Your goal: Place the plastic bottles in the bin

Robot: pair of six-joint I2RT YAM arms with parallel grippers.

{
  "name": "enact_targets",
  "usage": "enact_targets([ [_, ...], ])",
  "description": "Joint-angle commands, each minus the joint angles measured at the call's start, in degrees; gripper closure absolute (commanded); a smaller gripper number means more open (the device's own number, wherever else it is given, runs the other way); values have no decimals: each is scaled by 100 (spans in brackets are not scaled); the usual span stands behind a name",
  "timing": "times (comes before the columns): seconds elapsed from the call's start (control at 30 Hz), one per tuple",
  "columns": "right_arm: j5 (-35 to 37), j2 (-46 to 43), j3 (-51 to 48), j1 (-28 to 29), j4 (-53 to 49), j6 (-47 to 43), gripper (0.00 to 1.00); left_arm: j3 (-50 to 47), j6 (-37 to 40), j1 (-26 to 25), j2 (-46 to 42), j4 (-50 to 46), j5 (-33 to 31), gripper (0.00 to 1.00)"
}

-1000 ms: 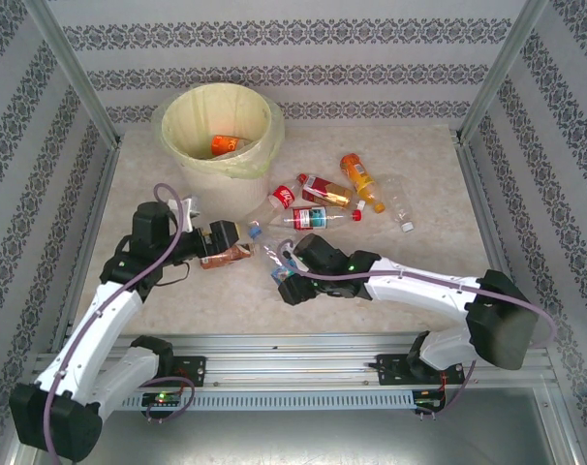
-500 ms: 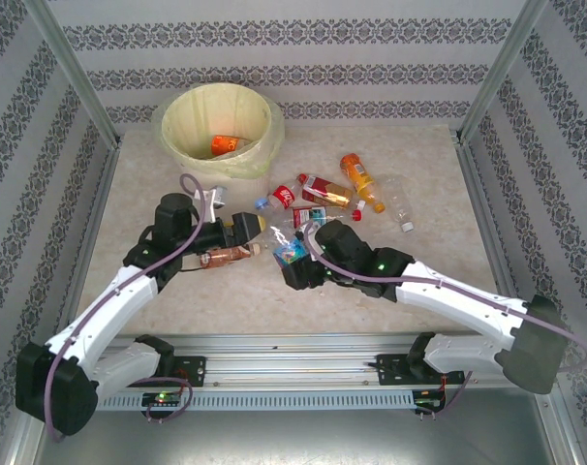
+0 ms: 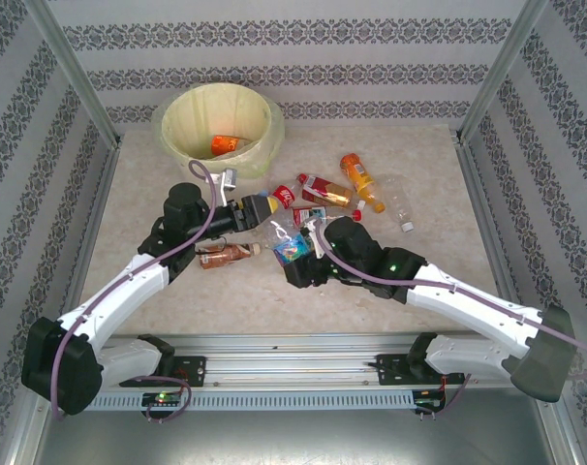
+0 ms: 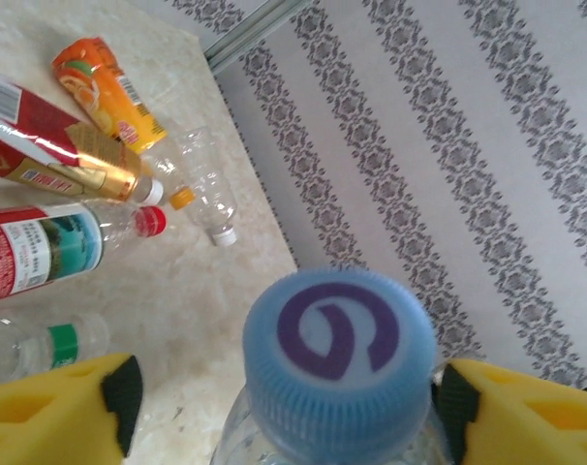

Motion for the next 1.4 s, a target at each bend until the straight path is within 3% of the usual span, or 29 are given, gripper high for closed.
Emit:
enact_targets([
  [0.0, -59, -165, -21, 20, 115, -73, 37, 223, -224, -53, -38, 561, -28, 28],
  [0.2, -29, -170, -136, 20, 133, -52, 37, 275, -126, -54, -152, 417, -118, 45],
  [0.73, -45, -112, -132, 20, 119, -72, 35, 447, 343, -52, -278, -146, -191, 71],
  [0.93, 158, -356, -149, 7, 101, -32, 22, 810, 294, -52, -201, -455, -215, 73],
  [1.1, 320, -897, -106, -18, 20, -13, 4, 1234, 461, -53, -120, -931, -405, 73],
  [1.37, 937, -1777, 184, -24, -486, -189, 2, 2242, 985, -53, 243, -1852, -561, 73],
])
